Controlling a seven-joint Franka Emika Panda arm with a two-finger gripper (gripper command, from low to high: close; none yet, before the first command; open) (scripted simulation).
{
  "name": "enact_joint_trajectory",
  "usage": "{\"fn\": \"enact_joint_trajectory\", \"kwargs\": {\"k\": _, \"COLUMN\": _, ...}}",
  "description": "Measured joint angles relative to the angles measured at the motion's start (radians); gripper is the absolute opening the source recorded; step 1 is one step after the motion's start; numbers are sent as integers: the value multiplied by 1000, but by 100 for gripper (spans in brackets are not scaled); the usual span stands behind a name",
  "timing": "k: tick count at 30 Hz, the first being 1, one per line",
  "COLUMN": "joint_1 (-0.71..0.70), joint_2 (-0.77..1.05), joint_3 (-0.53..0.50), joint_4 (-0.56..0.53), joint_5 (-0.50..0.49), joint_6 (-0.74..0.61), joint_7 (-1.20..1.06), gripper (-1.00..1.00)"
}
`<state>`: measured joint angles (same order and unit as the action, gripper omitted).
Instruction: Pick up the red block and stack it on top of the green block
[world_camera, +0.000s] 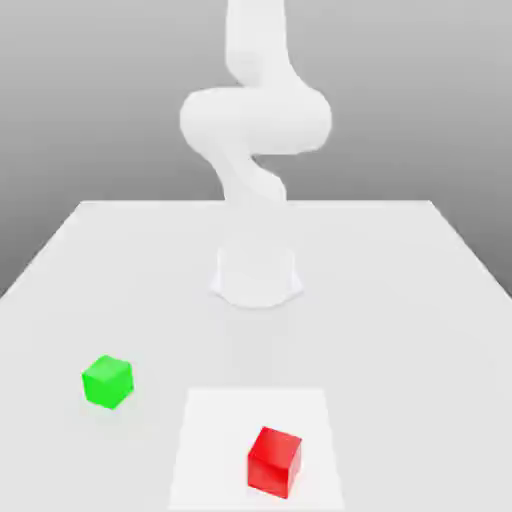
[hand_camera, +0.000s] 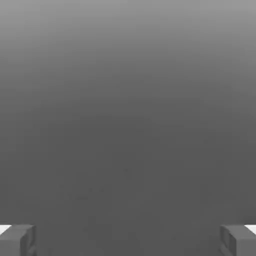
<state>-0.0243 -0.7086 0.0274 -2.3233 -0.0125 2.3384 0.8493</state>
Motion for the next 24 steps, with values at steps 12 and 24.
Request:
{"fn": "enact_joint_trajectory", "kwargs": {"k": 12, "joint_1": -86, "joint_2": 443, "joint_3": 100, "joint_4": -112, "joint_5": -71, "joint_6": 185, "joint_7": 245, "gripper": 0}}
{"fn": "enact_joint_trajectory", "kwargs": {"k": 24, "joint_1": -84, "joint_2": 870, "joint_3": 118, "joint_4": -217, "joint_5": -57, "joint_6": 377, "joint_7": 421, "gripper": 0}}
